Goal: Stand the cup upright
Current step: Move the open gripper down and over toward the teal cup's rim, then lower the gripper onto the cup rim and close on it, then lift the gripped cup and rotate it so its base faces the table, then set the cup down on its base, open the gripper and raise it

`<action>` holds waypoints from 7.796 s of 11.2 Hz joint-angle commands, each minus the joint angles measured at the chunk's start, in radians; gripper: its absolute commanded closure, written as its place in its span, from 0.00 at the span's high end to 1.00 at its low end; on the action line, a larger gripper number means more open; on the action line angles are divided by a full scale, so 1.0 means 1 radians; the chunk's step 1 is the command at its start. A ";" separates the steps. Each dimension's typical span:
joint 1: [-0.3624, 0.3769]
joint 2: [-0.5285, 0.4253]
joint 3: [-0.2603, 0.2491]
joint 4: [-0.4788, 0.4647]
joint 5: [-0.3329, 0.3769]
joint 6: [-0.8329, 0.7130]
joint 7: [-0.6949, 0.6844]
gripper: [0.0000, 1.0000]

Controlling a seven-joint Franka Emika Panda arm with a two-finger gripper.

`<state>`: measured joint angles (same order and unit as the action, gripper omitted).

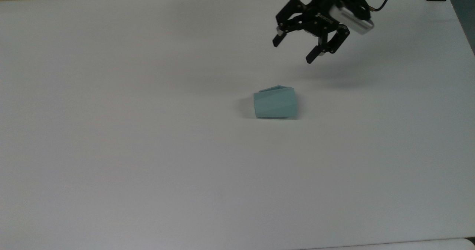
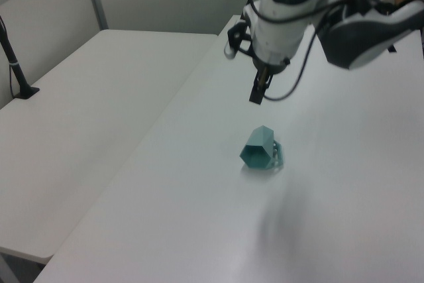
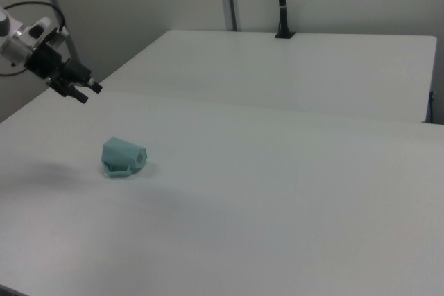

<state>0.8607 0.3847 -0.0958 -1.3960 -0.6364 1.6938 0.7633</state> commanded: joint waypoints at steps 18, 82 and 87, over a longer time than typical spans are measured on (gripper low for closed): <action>0.005 0.338 0.107 0.117 -0.212 -0.040 0.025 1.00; -0.652 -0.343 0.034 -0.721 0.636 0.486 -0.424 1.00; -0.666 -0.377 0.031 -0.608 0.636 0.373 -0.424 1.00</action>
<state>0.2084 0.0374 -0.0605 -2.0755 -0.0293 2.1562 0.3722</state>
